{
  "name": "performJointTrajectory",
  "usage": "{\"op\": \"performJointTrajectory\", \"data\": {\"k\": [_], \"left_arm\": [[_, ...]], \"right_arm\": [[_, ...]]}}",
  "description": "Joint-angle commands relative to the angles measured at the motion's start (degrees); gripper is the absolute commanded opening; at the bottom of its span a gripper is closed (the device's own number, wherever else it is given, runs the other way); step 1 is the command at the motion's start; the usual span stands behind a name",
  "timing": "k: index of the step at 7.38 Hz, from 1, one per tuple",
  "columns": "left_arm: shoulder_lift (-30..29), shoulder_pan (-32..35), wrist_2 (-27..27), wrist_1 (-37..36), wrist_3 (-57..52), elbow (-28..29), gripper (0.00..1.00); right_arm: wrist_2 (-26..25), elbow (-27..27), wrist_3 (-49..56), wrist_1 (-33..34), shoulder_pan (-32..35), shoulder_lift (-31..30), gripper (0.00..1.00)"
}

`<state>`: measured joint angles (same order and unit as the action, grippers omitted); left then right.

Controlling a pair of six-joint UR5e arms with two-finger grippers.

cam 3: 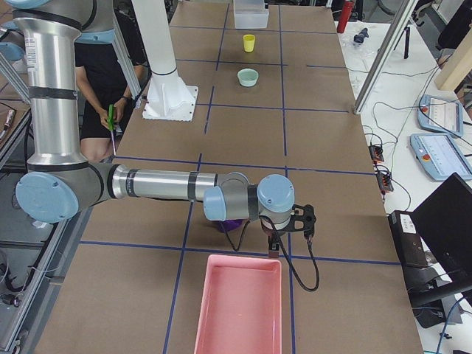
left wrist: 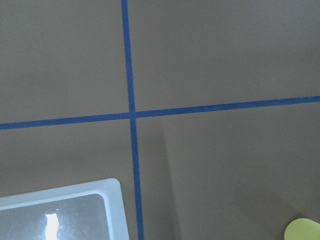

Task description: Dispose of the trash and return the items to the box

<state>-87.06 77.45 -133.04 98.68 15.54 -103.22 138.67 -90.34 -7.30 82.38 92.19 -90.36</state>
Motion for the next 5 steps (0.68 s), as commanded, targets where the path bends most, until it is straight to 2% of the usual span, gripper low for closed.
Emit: {"op": "performJointTrajectory", "data": {"k": [1,3,5], "left_arm": [[4.0,-6.6,0.3,14.1,14.2,-0.1,1.00],[5.2,-12.7,1.5,21.5,26.0,-0.3,1.00],[5.5,-20.0,5.6,22.1,36.0,-3.3,1.00]], "right_arm": [[0.0,-0.5,0.0,0.0,-0.5,0.0,1.00],[-0.1,-0.9,0.0,0.0,-0.5,0.0,1.00],[-0.2,-0.9,0.0,0.1,-1.0,0.0,1.00]]}}
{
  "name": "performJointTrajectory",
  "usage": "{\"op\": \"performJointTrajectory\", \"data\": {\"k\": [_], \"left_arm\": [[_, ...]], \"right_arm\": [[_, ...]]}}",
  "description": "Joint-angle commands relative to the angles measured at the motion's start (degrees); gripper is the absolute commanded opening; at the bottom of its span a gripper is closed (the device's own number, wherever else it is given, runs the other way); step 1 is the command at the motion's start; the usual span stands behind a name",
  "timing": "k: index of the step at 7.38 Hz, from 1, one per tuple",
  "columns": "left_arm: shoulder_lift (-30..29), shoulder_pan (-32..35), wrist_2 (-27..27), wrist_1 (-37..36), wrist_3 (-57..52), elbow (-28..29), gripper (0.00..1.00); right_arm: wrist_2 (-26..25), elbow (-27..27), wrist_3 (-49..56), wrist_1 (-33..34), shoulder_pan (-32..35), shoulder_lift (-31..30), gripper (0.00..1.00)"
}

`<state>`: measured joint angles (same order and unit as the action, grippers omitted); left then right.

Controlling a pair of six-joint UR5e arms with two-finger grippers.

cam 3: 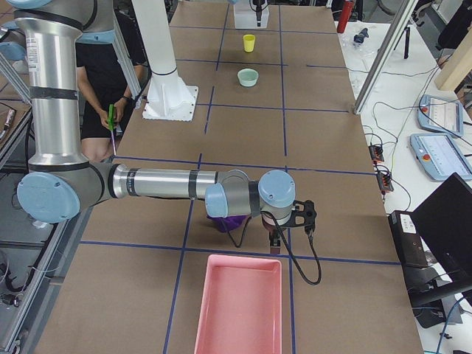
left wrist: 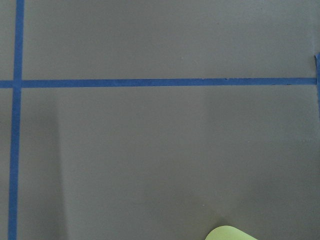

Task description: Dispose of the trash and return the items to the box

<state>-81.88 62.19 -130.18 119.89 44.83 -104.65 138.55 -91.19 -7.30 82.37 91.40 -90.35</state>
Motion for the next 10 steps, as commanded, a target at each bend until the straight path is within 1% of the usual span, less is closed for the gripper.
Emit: {"op": "performJointTrajectory", "data": {"k": [1,4,6,7,8,9,10], "left_arm": [[1.7,-5.7,3.1,2.4,7.2,-2.1,1.00],[2.6,-7.8,3.3,2.7,7.1,-1.2,1.00],[2.7,-9.0,3.2,2.8,7.2,-0.7,1.00],[2.6,-9.0,3.2,2.8,7.1,-0.6,1.00],[2.6,-9.2,3.2,2.8,7.1,-0.1,1.00],[2.5,-9.4,3.3,2.8,7.0,0.8,1.00],[2.4,-9.5,3.3,2.8,7.0,1.3,0.97]], "right_arm": [[0.1,0.0,-0.1,0.2,-0.4,0.0,1.00],[0.1,0.0,0.0,0.1,-1.0,0.1,1.00],[0.8,-2.4,-0.6,0.1,-1.6,0.8,1.00],[1.9,-3.2,-1.1,-0.1,-1.7,0.7,1.00],[3.1,-5.6,-6.3,0.2,-1.8,0.8,1.00],[3.2,-9.1,-11.4,0.7,-5.2,0.9,1.00],[3.2,-11.3,-15.0,0.7,-7.1,0.9,1.00]]}}
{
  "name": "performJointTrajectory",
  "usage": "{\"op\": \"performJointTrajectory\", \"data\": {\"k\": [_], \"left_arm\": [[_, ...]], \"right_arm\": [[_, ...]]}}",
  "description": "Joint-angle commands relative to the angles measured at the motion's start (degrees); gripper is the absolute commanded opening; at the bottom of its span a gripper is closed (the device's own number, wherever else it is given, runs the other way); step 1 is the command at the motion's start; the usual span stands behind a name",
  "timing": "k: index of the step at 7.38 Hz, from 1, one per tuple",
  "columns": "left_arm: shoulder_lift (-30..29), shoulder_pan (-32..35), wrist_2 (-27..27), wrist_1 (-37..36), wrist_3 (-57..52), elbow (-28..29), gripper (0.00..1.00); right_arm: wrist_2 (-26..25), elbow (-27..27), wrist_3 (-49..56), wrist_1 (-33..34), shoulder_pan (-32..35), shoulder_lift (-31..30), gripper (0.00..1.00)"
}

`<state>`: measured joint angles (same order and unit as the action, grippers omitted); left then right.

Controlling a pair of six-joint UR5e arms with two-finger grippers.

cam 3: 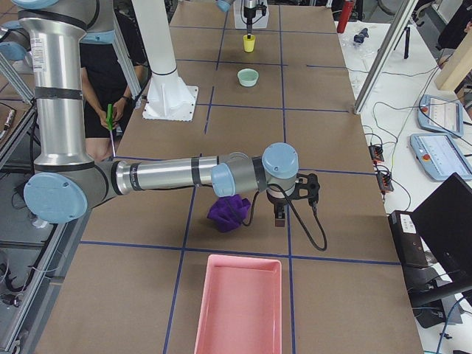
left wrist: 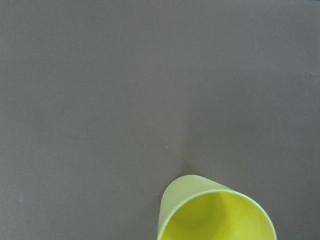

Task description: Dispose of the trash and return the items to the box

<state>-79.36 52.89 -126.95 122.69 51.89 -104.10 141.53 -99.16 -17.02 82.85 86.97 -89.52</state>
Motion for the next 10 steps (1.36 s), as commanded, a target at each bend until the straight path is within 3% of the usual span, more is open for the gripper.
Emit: {"op": "performJointTrajectory", "data": {"k": [1,4,5,6,9,10], "left_arm": [[-0.1,-0.2,0.1,0.0,0.0,0.8,0.92],[-0.8,-1.1,0.1,0.0,0.1,2.4,0.49],[-1.0,-1.4,0.1,0.1,0.1,2.7,0.29],[-1.0,-1.4,0.2,0.0,0.3,2.2,0.00],[-0.6,-0.6,0.3,-0.1,0.6,-0.5,0.00],[0.2,0.3,-0.1,-1.0,0.4,-4.5,0.00]], "right_arm": [[0.2,-6.2,-10.8,0.2,-4.5,0.0,1.00],[0.2,-10.4,-15.9,0.5,-7.0,-0.2,1.00],[0.2,-12.6,-15.9,3.6,-7.9,-0.1,1.00],[-0.1,-14.3,-15.9,5.5,-8.5,-0.1,1.00],[-1.7,-14.6,-18.3,5.5,-11.0,-0.2,1.00],[-5.7,-14.6,-19.7,5.0,-14.2,-0.7,1.00]]}}
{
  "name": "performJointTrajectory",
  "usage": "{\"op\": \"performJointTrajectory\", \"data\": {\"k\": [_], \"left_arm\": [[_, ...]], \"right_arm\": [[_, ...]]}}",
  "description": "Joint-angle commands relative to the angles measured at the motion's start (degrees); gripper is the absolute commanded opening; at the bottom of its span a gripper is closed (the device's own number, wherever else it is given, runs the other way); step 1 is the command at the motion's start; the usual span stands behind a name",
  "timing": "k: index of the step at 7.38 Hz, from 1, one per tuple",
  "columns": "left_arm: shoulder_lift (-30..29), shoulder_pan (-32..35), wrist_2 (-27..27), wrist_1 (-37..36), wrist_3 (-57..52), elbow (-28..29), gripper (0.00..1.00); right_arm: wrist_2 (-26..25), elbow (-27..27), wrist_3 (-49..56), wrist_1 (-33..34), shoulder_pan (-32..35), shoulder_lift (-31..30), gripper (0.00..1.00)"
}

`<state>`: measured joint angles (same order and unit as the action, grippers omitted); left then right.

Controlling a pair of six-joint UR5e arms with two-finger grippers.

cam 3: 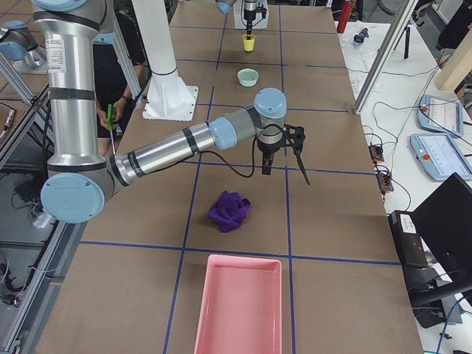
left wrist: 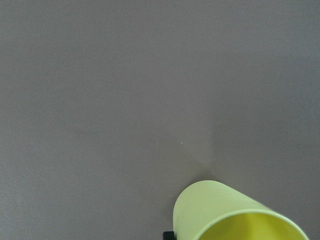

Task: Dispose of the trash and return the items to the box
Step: 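Lift the yellow cup with the left gripper while the right gripper grasps the purple cloth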

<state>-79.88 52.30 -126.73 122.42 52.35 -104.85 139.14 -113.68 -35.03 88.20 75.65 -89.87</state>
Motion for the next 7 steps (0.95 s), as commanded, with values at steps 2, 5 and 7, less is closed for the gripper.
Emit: {"op": "performJointTrajectory", "data": {"k": [2,5,7], "left_arm": [[-0.2,7.2,-0.5,-11.5,-0.9,-10.4,0.00],[-1.2,9.9,-0.5,-15.9,-1.0,-13.9,0.00],[-1.2,13.5,-0.5,-15.9,-2.2,-15.0,0.00]], "right_arm": [[-9.3,0.0,-4.8,-3.4,-9.2,-3.6,1.00],[-16.4,5.1,-6.2,-22.7,-16.5,-14.2,1.00],[-18.2,12.5,-4.2,-33.0,-20.3,-16.1,1.00]]}}
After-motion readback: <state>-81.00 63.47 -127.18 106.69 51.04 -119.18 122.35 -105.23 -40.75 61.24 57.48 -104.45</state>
